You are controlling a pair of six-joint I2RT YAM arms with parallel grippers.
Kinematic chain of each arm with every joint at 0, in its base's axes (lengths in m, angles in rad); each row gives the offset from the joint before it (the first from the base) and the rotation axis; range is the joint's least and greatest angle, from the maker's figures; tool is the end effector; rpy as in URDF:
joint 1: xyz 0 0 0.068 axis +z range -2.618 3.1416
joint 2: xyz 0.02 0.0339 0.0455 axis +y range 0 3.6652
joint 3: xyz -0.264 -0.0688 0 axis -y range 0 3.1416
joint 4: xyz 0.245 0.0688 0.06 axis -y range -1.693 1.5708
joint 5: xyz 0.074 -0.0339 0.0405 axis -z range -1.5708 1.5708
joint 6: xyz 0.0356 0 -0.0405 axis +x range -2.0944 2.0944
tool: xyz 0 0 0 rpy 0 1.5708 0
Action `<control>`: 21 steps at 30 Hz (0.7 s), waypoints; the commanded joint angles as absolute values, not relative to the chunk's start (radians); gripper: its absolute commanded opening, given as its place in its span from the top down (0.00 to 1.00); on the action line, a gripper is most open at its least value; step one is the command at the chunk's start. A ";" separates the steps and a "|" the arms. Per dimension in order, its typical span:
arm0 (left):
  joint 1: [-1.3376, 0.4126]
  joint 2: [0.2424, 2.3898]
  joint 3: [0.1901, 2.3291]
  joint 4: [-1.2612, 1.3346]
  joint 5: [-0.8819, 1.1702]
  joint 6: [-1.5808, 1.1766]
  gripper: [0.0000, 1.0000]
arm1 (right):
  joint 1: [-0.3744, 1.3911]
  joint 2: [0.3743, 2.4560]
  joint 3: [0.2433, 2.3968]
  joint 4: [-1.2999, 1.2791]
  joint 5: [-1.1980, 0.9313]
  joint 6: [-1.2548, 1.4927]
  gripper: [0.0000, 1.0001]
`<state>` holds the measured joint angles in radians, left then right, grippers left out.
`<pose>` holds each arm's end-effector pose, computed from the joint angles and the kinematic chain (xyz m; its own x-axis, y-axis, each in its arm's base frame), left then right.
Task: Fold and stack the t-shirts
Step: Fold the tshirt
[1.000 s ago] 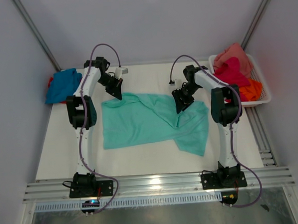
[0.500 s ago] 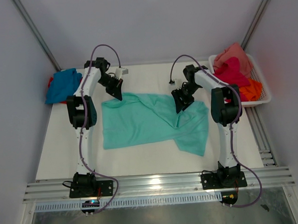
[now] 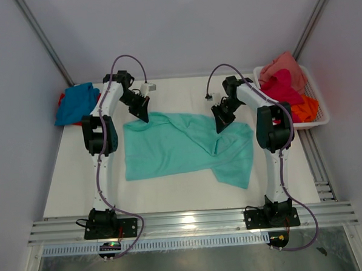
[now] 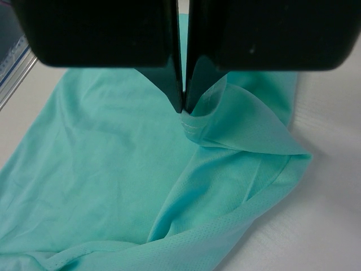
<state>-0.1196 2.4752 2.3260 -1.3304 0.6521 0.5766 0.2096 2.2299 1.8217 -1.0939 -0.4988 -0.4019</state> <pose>0.4820 -0.0797 0.1977 -0.7473 0.5262 -0.4058 0.6645 0.5912 -0.4570 0.4245 0.1077 0.1750 -0.8140 -0.5244 -0.2499 -0.5794 0.7030 0.4124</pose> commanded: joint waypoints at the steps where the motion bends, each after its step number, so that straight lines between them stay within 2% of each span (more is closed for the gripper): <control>1: -0.118 2.476 2.329 -1.361 0.683 0.574 1.00 | 0.207 2.214 1.853 -1.088 -0.492 -0.399 0.97; 4: -0.118 2.476 2.327 -1.362 0.684 0.574 1.00 | 0.209 2.217 1.853 -1.091 -0.480 -0.397 0.96; 6: -0.118 2.476 2.327 -1.362 0.686 0.574 1.00 | 0.207 2.217 1.848 -1.088 -0.473 -0.396 0.80; 10: -0.118 2.479 2.327 -1.365 0.684 0.574 1.00 | 0.207 2.209 1.848 -1.088 -0.471 -0.393 0.65; 21: -0.118 2.484 2.324 -1.371 0.693 0.572 1.00 | 0.207 2.192 1.838 -1.081 -0.466 -0.391 0.65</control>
